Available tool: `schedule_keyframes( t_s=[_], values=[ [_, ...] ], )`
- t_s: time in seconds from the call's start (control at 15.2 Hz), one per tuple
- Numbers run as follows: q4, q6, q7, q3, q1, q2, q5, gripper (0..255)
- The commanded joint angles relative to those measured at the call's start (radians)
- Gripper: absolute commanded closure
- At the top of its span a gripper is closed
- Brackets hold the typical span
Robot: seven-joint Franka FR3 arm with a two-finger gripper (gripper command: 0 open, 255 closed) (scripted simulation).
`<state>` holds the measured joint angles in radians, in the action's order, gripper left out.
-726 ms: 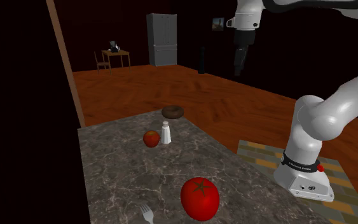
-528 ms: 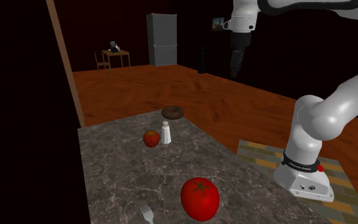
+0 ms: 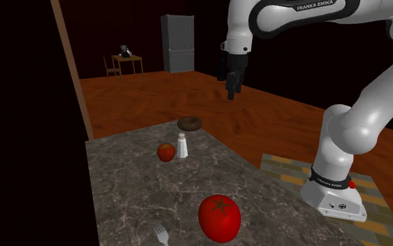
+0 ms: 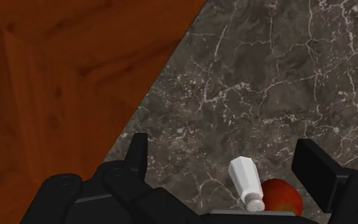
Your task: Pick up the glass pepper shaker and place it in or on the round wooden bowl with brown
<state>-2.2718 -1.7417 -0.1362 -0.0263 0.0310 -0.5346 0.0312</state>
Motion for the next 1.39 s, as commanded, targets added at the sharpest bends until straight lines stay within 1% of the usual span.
schedule_keyframes(
  t_s=[0.0, 0.33, 0.66, 0.99, 1.25, 1.32],
  values=[
    [0.011, -0.051, -0.008, -0.001, 0.001, 0.063, -0.010, 0],
    [0.072, -0.159, -0.034, -0.010, 0.009, 0.237, -0.038, 0],
    [0.166, -0.244, -0.054, -0.018, 0.018, 0.419, -0.064, 0],
    [0.293, -0.302, -0.071, -0.026, 0.025, 0.606, -0.088, 0],
    [0.410, -0.327, -0.083, -0.032, 0.031, 0.750, -0.103, 0],
    [0.403, -0.339, -0.083, -0.032, 0.032, 0.754, -0.103, 0]
  ],
)
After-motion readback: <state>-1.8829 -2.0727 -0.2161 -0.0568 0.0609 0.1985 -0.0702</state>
